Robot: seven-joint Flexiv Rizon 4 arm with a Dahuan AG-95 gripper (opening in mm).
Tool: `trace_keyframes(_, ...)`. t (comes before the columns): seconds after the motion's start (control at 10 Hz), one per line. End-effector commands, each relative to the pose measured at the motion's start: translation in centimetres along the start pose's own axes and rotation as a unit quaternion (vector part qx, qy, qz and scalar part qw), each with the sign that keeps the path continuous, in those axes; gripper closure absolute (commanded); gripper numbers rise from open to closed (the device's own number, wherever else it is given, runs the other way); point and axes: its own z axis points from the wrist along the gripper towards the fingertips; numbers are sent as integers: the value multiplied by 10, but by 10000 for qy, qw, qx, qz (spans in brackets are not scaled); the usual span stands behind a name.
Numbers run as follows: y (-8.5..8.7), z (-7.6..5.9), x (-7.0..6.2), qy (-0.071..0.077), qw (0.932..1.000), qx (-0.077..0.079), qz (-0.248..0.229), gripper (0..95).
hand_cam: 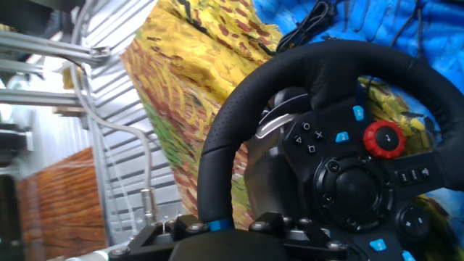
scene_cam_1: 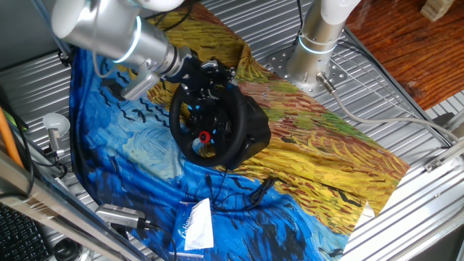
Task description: Rotate the steering wheel 90 degrees counterclockwise
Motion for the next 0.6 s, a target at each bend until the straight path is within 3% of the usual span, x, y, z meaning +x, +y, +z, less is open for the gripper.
trace_keyframes(0.1,1,2,1,6,9999,-87,-119,380)
trace_keyframes(0.6,1,2,1,74,9997,-155,-165,380)
